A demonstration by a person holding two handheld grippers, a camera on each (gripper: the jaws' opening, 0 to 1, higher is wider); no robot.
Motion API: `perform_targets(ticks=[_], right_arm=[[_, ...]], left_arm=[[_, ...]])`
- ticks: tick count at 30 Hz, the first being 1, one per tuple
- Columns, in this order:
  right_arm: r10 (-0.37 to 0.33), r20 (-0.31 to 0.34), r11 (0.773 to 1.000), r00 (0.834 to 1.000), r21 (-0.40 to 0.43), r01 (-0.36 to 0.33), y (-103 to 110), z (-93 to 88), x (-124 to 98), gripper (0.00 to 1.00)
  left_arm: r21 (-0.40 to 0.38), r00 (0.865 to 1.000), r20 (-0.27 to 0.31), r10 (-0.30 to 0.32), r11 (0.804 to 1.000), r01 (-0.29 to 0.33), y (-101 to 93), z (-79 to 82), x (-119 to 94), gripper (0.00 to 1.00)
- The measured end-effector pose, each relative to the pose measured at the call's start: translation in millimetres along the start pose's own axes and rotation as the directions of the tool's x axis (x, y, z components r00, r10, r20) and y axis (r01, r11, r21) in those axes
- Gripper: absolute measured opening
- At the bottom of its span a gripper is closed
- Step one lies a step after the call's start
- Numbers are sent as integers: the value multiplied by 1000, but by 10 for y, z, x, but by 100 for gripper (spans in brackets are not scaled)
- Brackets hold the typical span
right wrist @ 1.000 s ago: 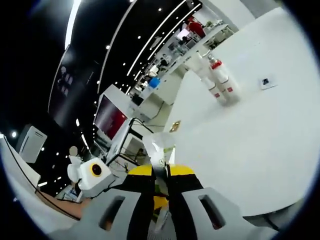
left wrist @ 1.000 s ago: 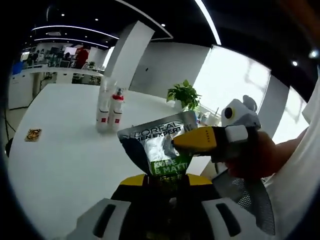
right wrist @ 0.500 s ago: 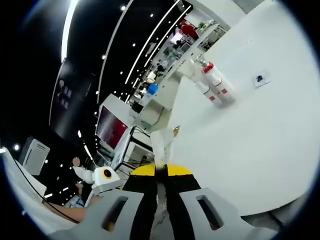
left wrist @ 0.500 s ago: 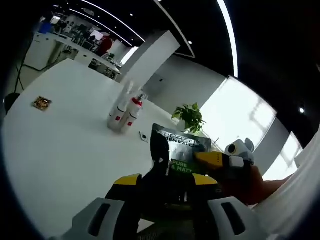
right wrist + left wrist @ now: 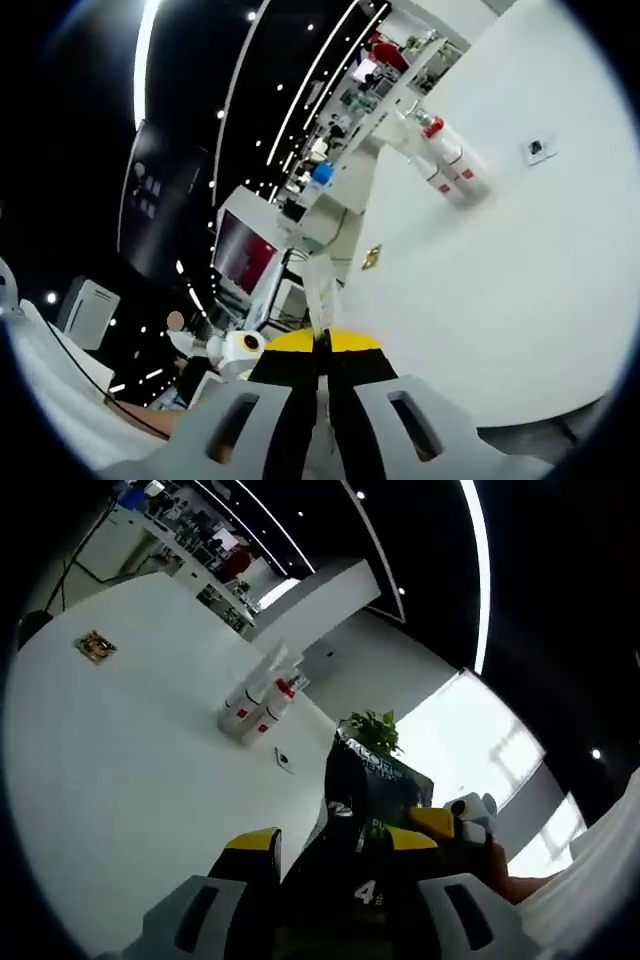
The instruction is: Arrange the skincare products in the storage area until every visible bottle or jar stands upright without overlapping.
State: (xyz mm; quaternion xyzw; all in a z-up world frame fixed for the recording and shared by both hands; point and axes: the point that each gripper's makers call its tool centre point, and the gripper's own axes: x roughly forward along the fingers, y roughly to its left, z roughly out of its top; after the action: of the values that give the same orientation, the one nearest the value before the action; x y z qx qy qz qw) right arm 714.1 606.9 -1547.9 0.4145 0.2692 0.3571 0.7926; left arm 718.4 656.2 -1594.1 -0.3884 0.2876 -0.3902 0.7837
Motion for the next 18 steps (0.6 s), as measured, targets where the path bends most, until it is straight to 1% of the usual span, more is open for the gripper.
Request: perform_targets(ticks=[2,3,5,6,7,9,10,11,12,13,15,16,17,18], right_arm=[[21,1,1000,1000,-1,-21,39,5,-6,1],[30,2,1000,1000,1,-30,56,7,-9,1],[50,5,999,999,14,-50,83,15,-18,1],[57,3,998,998,21,-57,91,16,-23,1],[59,2,998,998,23,-59,93,16,-23,1],[70,3,997,998,30,-70,106,18,-24,1],[72,2,997,997,33,-72,112,14,-23,1],[67,-2,997,998,38,-67,99,8,-17,1],[62,-6,997,998,41,-61,80,0,-11,1],[59,-1,997,998,48,-59,72,9,-13,1],[56,3,997,998,50,-56,70,17,-15,1],[60,12,997,998,56,-61,69,33,-23,0],[61,12,996,998,59,-62,67,33,-25,0],[62,15,996,998,60,-63,69,37,-24,0]], left_arm=[[-53,999,18,-27,998,28,-35,20,4,43],[-66,999,22,-39,997,41,-45,24,3,43],[-126,997,23,-75,989,77,-91,22,1,42],[-139,997,17,-78,987,80,-87,12,0,42],[-146,997,23,-77,986,80,-68,21,-1,42],[-174,995,36,-94,980,99,-88,43,-11,40],[-190,993,47,-108,975,115,-107,62,-18,36],[-220,990,56,-131,965,140,-154,75,-32,31],[-235,988,55,-142,960,151,-166,74,-44,28],[-231,991,54,-120,964,130,-88,76,-55,26],[-240,991,62,-122,962,133,-91,99,-71,21],[-244,990,80,-118,961,134,-80,133,-90,16],[-262,987,96,-132,953,153,-101,160,-112,14],[-276,986,99,-136,948,159,-106,165,-114,13]])
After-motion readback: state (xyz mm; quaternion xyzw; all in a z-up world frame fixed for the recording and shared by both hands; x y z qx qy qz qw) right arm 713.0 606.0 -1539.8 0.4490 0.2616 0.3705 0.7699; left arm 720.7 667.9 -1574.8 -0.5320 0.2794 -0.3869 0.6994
